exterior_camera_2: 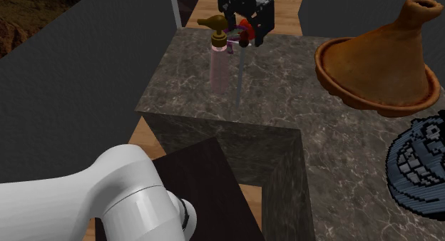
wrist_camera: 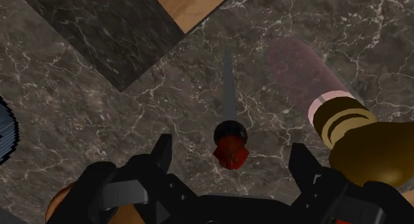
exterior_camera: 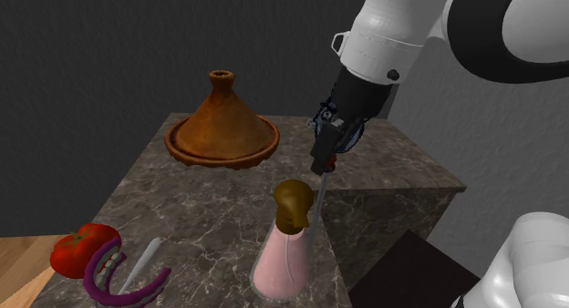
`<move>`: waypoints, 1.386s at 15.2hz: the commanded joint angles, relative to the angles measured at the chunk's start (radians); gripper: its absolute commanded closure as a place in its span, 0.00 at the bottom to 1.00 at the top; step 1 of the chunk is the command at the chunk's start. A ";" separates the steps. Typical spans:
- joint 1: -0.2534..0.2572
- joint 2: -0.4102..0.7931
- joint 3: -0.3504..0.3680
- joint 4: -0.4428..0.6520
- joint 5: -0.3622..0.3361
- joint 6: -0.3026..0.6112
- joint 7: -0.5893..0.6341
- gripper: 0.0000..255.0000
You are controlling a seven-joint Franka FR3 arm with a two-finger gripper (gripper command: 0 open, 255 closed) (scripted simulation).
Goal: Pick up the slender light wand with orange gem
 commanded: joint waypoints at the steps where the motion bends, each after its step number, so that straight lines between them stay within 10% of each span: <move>1: 0.000 -0.001 0.001 -0.010 0.001 0.009 -0.001 0.00; 2: 0.000 -0.002 0.000 -0.010 0.001 0.008 -0.001 1.00; 21: -0.011 0.032 -0.010 0.150 -0.015 -0.118 0.002 1.00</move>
